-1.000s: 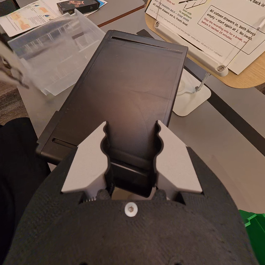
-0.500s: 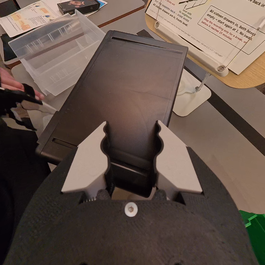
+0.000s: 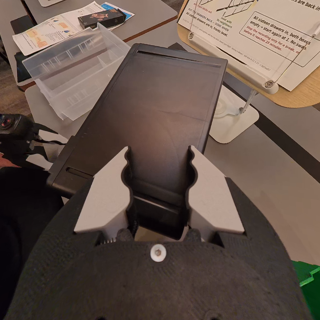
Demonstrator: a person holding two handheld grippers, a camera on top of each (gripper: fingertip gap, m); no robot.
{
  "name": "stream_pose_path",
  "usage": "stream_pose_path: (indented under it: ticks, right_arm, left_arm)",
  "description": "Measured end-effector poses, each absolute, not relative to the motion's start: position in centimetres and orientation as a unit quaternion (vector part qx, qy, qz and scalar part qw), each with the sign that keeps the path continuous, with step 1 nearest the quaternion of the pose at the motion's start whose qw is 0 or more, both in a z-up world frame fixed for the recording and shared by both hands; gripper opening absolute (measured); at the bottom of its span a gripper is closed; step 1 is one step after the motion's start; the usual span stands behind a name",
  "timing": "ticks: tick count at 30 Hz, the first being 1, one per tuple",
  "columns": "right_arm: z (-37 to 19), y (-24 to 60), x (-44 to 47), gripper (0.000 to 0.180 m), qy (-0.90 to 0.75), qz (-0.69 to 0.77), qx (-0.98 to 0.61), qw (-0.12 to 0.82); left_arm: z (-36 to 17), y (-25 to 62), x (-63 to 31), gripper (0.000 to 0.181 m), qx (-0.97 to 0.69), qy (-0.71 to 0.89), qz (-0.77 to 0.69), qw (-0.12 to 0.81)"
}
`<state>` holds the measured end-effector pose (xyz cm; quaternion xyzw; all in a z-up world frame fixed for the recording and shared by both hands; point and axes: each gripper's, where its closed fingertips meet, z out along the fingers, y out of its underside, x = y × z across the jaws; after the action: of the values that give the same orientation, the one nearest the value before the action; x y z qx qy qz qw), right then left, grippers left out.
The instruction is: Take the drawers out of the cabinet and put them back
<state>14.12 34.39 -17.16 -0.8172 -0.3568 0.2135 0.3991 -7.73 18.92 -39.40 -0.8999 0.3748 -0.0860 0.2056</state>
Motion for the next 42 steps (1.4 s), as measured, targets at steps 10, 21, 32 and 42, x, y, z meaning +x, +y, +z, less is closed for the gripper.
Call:
stream_pose_path:
  ticks: [10,21,32,42]
  right_arm:
    - [-17.2,34.4,14.1,0.063,-0.360,0.205,-0.820,0.396]
    - [-17.3,34.4,14.1,0.063,-0.362,0.197,-0.822,0.392]
    - [-17.3,34.4,14.1,0.064,-0.362,0.193,-0.823,0.392]
    - [-17.3,34.4,14.2,0.063,-0.361,0.193,-0.824,0.393]
  left_arm:
    - [-32.8,23.5,-8.1,0.070,-0.878,0.390,-0.087,0.264]
    - [-26.9,31.3,-8.8,0.070,-0.818,0.495,-0.094,0.276]
    - [-26.2,33.6,-9.3,0.069,-0.790,0.555,-0.119,0.232]
    - [-23.5,34.8,-8.5,0.069,-0.799,0.529,-0.220,0.181]
